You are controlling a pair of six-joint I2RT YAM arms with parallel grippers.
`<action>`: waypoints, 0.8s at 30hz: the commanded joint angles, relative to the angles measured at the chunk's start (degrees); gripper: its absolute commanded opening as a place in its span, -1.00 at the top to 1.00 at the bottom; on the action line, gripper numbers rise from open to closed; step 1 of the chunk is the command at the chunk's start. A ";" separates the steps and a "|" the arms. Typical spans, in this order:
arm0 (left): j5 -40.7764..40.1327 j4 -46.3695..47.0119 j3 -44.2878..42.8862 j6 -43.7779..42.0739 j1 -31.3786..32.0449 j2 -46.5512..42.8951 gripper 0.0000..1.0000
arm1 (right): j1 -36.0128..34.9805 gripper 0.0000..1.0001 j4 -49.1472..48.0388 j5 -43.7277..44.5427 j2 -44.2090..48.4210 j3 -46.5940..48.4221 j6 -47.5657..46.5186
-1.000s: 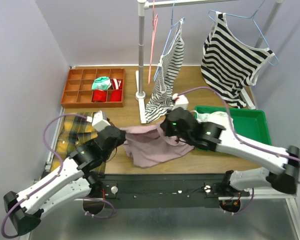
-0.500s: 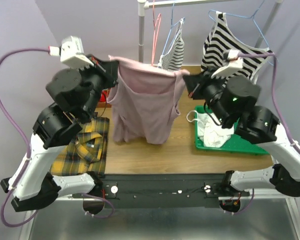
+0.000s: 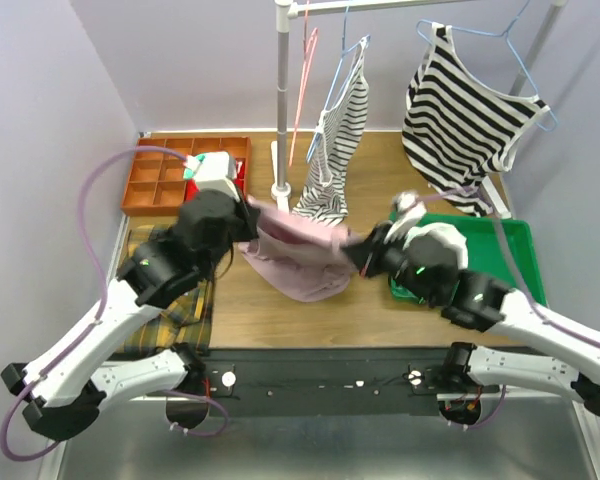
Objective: Place the tank top on the hanger
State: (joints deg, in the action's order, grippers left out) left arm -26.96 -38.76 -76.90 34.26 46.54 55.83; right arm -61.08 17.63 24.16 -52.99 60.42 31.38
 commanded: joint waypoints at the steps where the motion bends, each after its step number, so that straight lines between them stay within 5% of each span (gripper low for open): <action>1: 6.21 3.07 18.14 7.12 -0.31 -1.52 1.00 | -0.09 0.99 -23.75 -17.75 6.23 -34.10 16.06; 4: 9.55 8.08 25.72 9.06 -0.31 0.06 1.00 | -0.09 0.86 -19.76 -9.44 4.22 -39.67 21.26; 8: 11.58 11.42 29.09 10.39 -0.23 2.70 1.00 | -0.09 0.01 -4.83 -2.37 1.49 -35.74 22.95; 9: 11.75 11.86 29.35 10.39 -0.31 2.96 1.00 | -0.09 -0.04 -3.40 -1.84 1.23 -34.77 22.85; 16: 11.75 12.13 28.48 9.25 -0.31 5.07 1.00 | -4.29 -0.08 5.13 3.76 -5.36 -24.49 23.64; 24: 12.02 11.87 26.63 8.72 -0.23 6.83 1.00 | -11.52 -0.08 19.72 11.26 -22.84 -13.49 32.16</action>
State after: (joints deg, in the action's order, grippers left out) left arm -15.77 -28.27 -48.27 43.31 46.50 62.28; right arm -70.48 25.50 28.53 -67.68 43.62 56.90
